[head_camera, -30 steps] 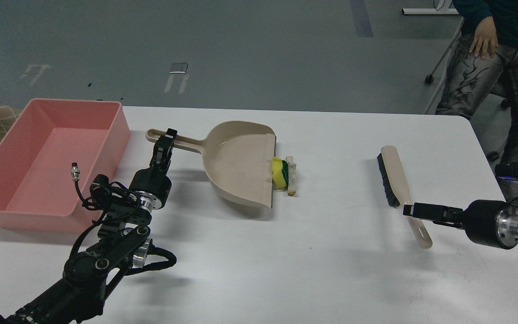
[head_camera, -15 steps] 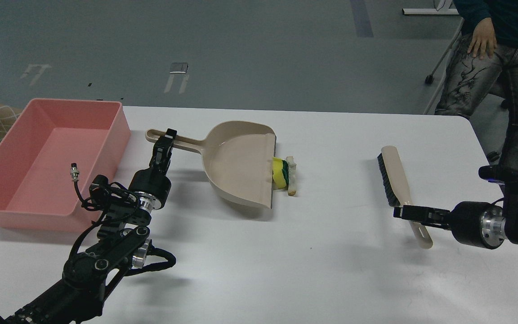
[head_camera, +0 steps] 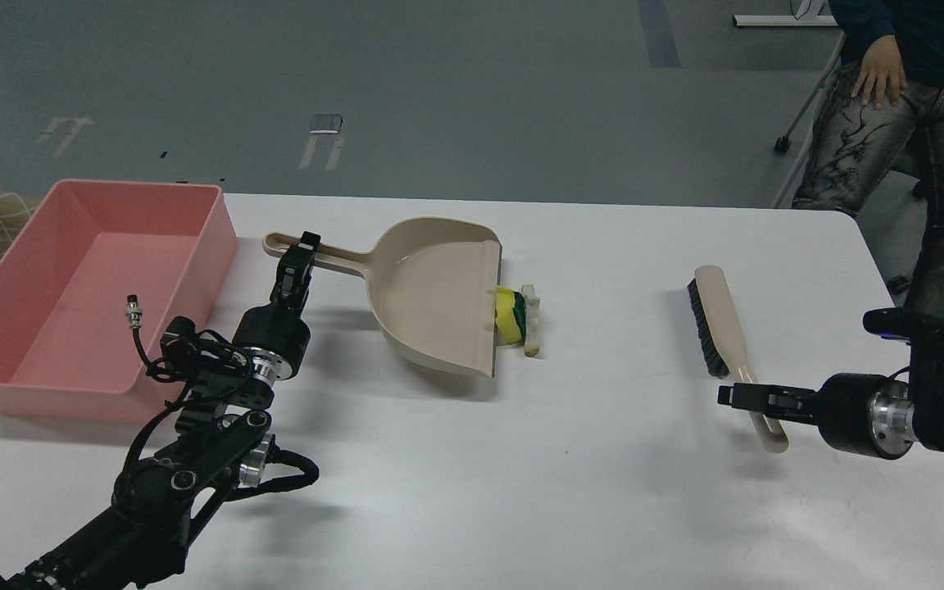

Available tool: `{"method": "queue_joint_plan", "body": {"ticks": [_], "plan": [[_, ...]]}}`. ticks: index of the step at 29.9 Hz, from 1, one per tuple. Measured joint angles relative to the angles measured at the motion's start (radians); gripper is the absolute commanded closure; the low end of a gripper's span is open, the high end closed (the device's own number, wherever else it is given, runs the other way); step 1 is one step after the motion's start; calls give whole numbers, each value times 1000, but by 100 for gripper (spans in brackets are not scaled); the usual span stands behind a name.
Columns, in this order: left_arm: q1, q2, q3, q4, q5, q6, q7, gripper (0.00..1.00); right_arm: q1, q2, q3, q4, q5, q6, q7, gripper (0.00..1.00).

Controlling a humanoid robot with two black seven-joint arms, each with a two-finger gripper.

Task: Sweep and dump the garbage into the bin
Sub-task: 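Reach the right gripper to the wooden brush handle and grasp it, then sweep the sponge and white item into the dustpan with the brush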

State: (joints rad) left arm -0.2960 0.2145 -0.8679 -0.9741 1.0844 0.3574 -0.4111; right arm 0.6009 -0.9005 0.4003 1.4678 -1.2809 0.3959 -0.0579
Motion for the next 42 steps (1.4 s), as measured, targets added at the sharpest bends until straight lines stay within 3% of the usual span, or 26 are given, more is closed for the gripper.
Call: {"method": "queue_joint_plan", "body": {"ticks": [1,3,11,27,42], "plan": [[0,-1,0,0,0,0,0,100,0,0,0,0,0,0,0,58],[0,-1,0,0,0,0,0,100,0,0,0,2,2,0,-1,78],[0,-1,0,0,-1,0,0,100,-5,0,0,5,8,0,-48,100],[3,21,21,0,2,0,-9,100,-3,3,49,59,12,0,-51,100],[22,66,26,1,3,0,-21,100,-8,215,53,-2,75,-2,-18,100]]}}
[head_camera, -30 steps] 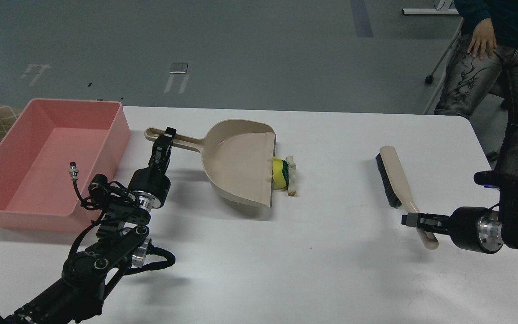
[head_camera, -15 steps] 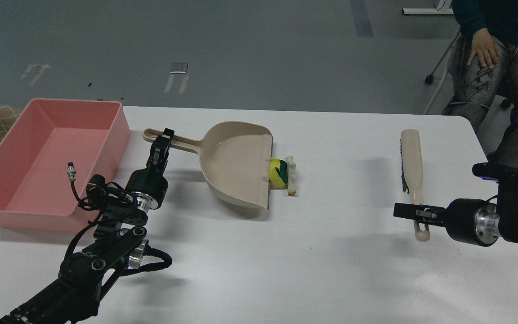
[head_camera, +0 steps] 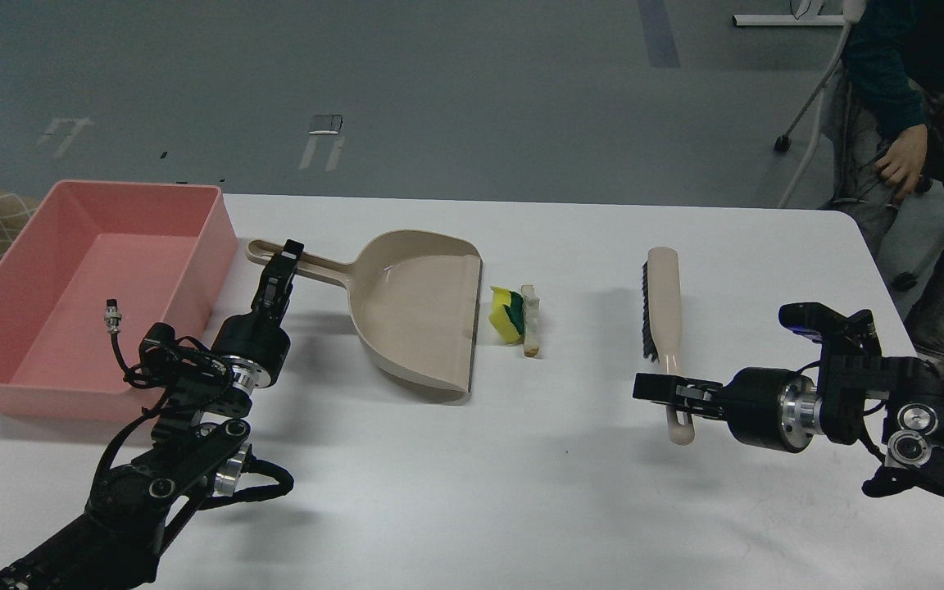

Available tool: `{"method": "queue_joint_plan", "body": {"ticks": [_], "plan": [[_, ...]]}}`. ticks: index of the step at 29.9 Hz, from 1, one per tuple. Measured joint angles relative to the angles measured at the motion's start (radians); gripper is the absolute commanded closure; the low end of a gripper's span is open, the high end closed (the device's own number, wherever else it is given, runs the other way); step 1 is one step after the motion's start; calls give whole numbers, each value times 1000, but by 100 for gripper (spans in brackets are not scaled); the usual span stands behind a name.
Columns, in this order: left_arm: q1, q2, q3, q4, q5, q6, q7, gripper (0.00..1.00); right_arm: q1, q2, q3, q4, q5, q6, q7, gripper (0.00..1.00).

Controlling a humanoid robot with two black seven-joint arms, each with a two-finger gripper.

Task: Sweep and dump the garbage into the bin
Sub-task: 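Sweep the sponge and white item into the dustpan with the brush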

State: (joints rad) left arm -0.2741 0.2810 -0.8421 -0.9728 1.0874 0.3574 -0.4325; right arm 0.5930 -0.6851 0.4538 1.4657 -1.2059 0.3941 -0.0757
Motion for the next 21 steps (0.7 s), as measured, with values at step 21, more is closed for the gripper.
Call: {"method": "queue_joint_plan", "body": {"ticks": [21], "plan": [[14,15,5,-1,0,0,0,100,-9,268,32,-239,6,87,172,100]]}}
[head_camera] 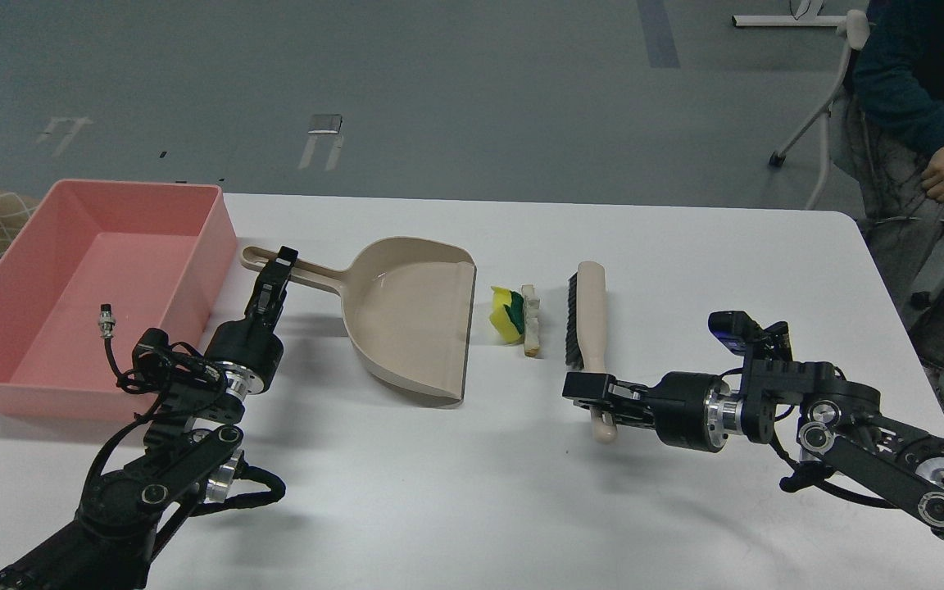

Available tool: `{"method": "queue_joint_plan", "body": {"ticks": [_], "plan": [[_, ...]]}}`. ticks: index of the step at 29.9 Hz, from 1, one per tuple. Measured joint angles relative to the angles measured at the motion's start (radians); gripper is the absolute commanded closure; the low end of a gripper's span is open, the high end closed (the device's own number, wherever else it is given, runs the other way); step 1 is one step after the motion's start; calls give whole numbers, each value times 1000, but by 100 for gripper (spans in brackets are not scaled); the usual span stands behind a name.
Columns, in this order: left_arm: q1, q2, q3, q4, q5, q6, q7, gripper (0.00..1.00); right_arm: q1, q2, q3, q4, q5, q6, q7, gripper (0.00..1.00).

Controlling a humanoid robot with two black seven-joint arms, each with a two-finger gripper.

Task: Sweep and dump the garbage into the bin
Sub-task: 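Sweep the sponge and white item into the dustpan with the brush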

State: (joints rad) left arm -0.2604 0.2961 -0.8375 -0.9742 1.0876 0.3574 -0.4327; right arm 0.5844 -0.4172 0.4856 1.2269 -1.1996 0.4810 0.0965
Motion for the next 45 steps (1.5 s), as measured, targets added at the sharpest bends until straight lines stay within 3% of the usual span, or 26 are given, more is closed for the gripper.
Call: {"method": "queue_joint_plan", "body": {"ticks": [15,27,45], "plan": [[3,-7,7,1,0,0,0,100,42,216,27,-193,0,8,89,100],[3,-27,56,1,0,8,-1,100,62,339,31,-282,0,8,117,100],[-5,-80,108,-3,2,8,-14,100,78,382,51,-282,0,8,118,100]]}}
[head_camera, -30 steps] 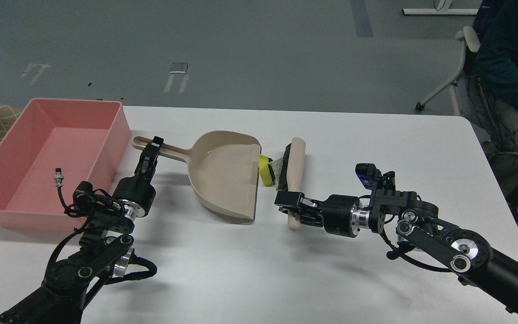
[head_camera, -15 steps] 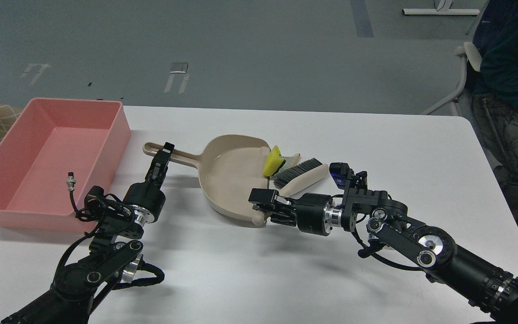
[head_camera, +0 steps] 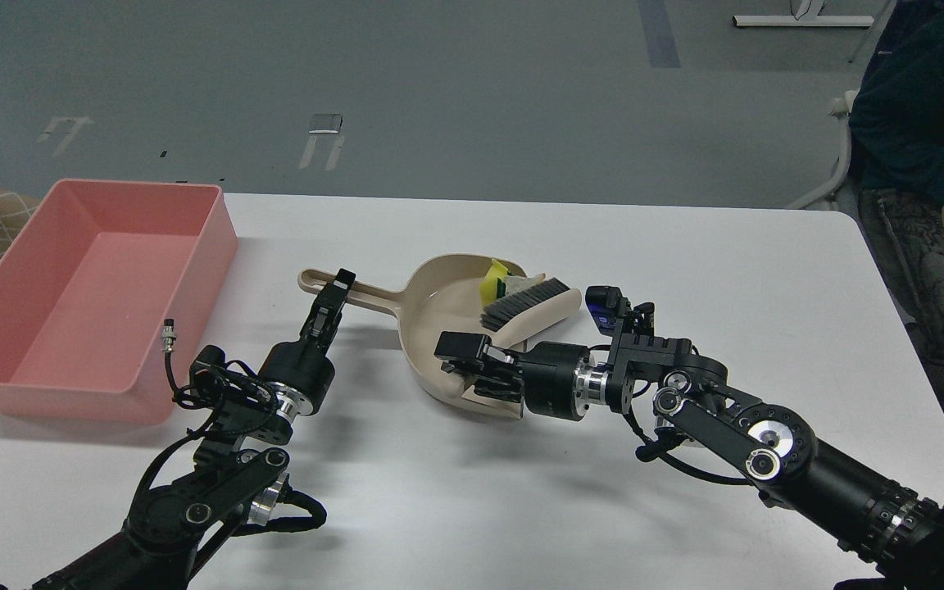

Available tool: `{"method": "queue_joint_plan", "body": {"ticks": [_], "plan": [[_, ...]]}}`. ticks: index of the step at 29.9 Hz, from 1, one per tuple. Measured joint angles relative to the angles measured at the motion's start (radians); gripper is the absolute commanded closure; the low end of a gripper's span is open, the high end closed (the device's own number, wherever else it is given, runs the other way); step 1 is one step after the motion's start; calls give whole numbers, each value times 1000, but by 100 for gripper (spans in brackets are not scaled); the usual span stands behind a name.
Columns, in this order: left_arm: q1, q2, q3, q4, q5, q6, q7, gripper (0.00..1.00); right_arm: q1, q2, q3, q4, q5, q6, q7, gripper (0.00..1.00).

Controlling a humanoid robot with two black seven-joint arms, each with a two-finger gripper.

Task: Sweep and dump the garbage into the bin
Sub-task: 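Sweep the sponge and white item into the dustpan with the brush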

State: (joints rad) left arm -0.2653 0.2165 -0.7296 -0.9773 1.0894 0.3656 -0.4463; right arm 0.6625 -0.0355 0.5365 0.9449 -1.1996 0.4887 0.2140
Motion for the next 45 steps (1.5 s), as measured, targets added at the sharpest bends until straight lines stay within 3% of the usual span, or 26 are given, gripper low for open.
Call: {"method": "queue_joint_plan", "body": {"ticks": [31,45], "plan": [[-35,-74,-12,17,-20,16,-2,100,1,-5,4,127,7,0,-25,100],[-35,-72,-18,32,-63,16,-2,100,4,-145,100,256,8,0,-50,100]]}}
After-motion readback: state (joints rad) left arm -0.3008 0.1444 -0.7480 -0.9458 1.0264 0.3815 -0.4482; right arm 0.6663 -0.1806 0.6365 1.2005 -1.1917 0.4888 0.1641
